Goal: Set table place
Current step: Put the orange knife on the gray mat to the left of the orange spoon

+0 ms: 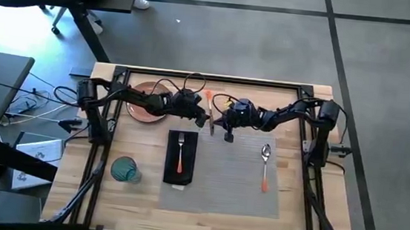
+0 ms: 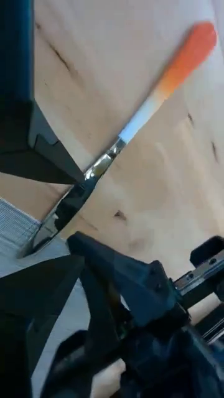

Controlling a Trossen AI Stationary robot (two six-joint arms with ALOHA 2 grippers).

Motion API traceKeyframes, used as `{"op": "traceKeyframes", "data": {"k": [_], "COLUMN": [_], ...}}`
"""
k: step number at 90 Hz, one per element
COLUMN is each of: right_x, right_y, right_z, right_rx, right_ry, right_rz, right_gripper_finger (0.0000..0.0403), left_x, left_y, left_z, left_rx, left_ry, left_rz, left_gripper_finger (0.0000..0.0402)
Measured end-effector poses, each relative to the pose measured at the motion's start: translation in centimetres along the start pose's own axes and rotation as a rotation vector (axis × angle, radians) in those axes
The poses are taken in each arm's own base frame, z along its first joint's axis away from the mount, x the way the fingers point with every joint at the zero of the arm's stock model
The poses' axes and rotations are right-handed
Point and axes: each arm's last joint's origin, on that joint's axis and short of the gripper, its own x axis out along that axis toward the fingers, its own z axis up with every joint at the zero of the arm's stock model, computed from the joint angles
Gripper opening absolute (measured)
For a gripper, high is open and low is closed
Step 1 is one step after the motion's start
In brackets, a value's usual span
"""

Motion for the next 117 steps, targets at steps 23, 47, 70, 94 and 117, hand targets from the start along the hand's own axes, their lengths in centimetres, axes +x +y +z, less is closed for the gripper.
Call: {"op": "traceKeyframes", "data": {"k": [23, 47, 70, 94, 117], "right_x": [0.5, 0.6, 1.0, 0.4, 1.5], "right_y": [0.1, 0.4, 0.3, 0.1, 0.0], "right_z": [-1.0, -1.0, -1.6, -0.3, -0.6], "right_rx": [-0.023, -0.011, -0.022, 0.011, 0.038], "right_ry": [0.041, 0.02, 0.033, -0.009, 0.003], "right_rz": [-0.005, 0.062, 0.045, 0.018, 0.03], "right_gripper_finger": [0.0, 0.0, 0.0, 0.0, 0.0], "left_x": [0.0, 0.0, -0.1, -0.1, -0.1], "left_y": [-0.6, -1.3, -1.6, -1.8, -1.8], "left_z": [-0.4, -0.9, -1.2, -1.4, -1.3], "left_rx": [-0.004, 0.015, -0.002, 0.001, 0.003], "left_ry": [-0.066, -0.102, -0.113, -0.116, -0.124], "left_rz": [0.074, 0.123, 0.131, 0.134, 0.143], "left_gripper_finger": [0.0182, 0.0182, 0.0182, 0.0182, 0.0182]}}
